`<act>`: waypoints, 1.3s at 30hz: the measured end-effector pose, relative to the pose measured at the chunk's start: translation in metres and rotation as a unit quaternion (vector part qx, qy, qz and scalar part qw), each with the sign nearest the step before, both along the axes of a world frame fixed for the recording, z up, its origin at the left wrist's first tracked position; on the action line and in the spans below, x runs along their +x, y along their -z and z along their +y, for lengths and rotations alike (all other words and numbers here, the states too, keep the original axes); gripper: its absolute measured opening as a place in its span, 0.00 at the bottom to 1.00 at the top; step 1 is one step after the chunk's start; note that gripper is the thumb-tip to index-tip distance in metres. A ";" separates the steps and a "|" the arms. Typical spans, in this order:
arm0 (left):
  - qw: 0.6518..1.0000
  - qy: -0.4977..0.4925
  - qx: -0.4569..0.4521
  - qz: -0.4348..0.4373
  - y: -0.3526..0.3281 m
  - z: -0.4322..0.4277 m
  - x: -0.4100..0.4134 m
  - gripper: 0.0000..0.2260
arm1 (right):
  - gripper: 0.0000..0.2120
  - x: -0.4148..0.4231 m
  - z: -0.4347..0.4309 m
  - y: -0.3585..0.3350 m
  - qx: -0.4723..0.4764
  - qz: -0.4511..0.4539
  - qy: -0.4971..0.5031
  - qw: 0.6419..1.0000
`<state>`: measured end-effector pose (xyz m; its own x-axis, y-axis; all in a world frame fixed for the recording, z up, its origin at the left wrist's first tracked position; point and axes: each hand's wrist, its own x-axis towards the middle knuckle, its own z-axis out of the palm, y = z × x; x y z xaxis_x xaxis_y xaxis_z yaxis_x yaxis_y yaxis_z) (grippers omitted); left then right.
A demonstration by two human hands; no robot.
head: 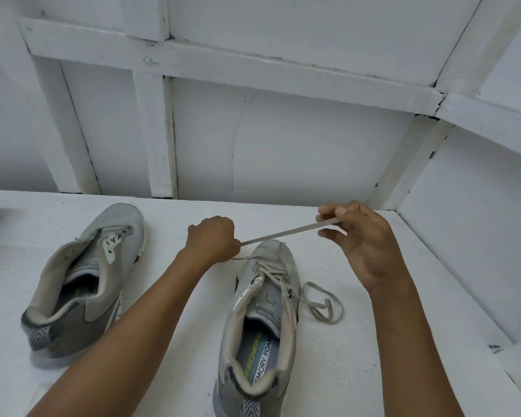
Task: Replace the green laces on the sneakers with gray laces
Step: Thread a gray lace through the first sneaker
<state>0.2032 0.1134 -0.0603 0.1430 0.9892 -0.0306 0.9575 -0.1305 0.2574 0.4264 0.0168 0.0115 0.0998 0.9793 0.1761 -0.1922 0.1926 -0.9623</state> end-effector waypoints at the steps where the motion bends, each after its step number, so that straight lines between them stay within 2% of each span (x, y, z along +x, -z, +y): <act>1: 1.000 0.010 0.015 -0.011 -0.002 -0.001 -0.001 0.06 | 0.19 0.000 0.001 0.002 0.000 0.001 -0.001 1.000; 3: 0.995 0.046 0.028 -0.084 -0.014 -0.008 -0.002 0.09 | 0.21 -0.002 0.002 0.006 -0.001 -0.011 0.008 1.000; 5: 0.979 0.121 -0.051 -0.156 -0.032 -0.020 -0.003 0.14 | 0.16 -0.005 0.005 0.010 -0.006 -0.040 0.013 0.999; 7: 0.956 0.190 -0.171 -0.144 -0.049 -0.033 -0.001 0.20 | 0.12 -0.007 0.005 0.015 -0.015 -0.091 -0.003 0.996; 9: 0.945 0.213 -0.230 -0.094 -0.053 -0.040 0.002 0.21 | 0.12 -0.009 0.003 0.017 -0.026 -0.162 -0.035 0.986; 12: 0.947 0.186 -0.247 -0.090 -0.051 -0.042 0.006 0.16 | 0.10 -0.017 -0.002 0.016 -0.061 -0.254 -0.087 0.961; 15: 0.941 0.133 -0.268 -0.157 -0.050 -0.042 0.005 0.11 | 0.06 -0.023 -0.004 0.018 -0.091 -0.315 -0.116 0.938; 17: 0.929 0.099 -0.282 -0.219 -0.049 -0.042 0.001 0.09 | 0.03 -0.026 -0.005 0.019 -0.109 -0.330 -0.126 0.929; 20: 0.911 0.056 -0.288 -0.290 -0.045 -0.045 -0.005 0.08 | 0.09 -0.034 -0.005 0.021 -0.135 -0.357 -0.128 0.915; 27: 0.879 0.002 -0.292 -0.377 -0.037 -0.054 -0.024 0.07 | 0.07 -0.060 0.001 0.032 -0.137 -0.406 -0.069 0.901; 32: 0.865 -0.011 -0.296 -0.405 -0.035 -0.057 -0.030 0.08 | 0.09 -0.076 0.005 0.036 -0.131 -0.452 -0.063 0.880; 39: 0.862 -0.013 -0.304 -0.406 -0.034 -0.054 -0.031 0.08 | 0.06 -0.077 0.008 0.041 -0.143 -0.457 -0.062 0.876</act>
